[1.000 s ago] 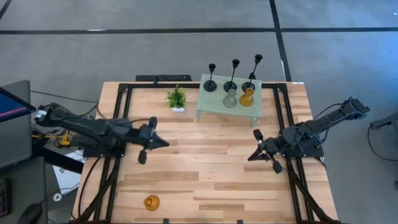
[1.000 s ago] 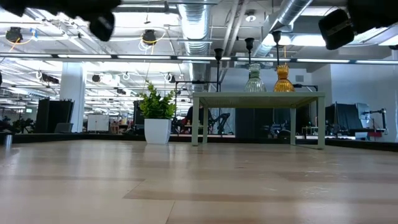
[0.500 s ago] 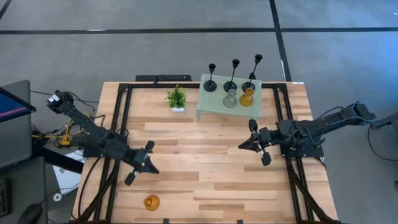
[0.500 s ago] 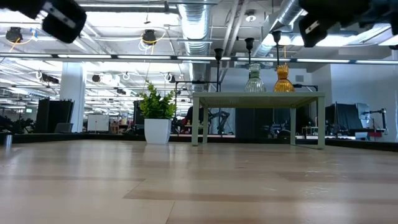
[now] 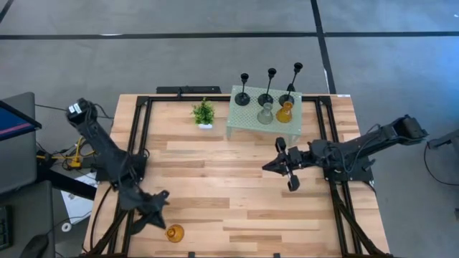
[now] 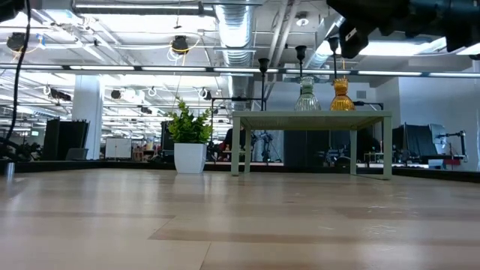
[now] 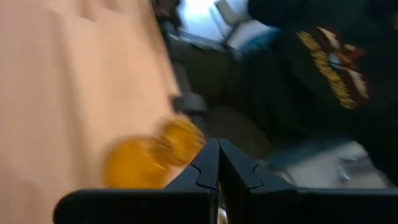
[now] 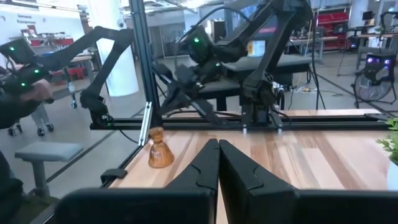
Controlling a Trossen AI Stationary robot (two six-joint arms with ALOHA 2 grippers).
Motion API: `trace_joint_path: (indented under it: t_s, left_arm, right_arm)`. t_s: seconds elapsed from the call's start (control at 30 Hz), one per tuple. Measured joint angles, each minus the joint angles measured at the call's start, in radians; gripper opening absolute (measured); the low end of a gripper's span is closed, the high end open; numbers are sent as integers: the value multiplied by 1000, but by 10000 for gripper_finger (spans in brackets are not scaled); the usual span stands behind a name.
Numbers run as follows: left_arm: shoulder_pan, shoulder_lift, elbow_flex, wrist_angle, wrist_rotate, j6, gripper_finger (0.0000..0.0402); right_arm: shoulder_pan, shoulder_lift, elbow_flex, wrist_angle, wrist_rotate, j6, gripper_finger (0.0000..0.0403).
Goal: Pick & Place candle stick holders
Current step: Move the gold glass candle holder to the center of the table
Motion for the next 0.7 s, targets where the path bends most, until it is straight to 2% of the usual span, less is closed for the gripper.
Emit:
trace_joint_path:
  t_s: [0.13, 0.23, 0.37, 0.6, 0.7]
  left_arm:
    - [-99, 29, 0, 92, 3, -15, 4]
    - [-140, 81, 0, 143, -73, -10, 4]
    - [-148, 198, 0, 178, -130, -10, 4]
    - [-139, 435, 0, 467, -167, -9, 4]
    - [-138, 512, 2, 537, -197, -28, 4]
  right_arm:
    - [0, 23, 0, 38, 0, 29, 0]
    - [0, 27, 0, 46, 0, 67, 0]
    - [3, 26, 0, 47, 0, 69, 0]
    - [3, 26, 0, 46, 0, 69, 0]
    - [3, 26, 0, 46, 0, 69, 0]
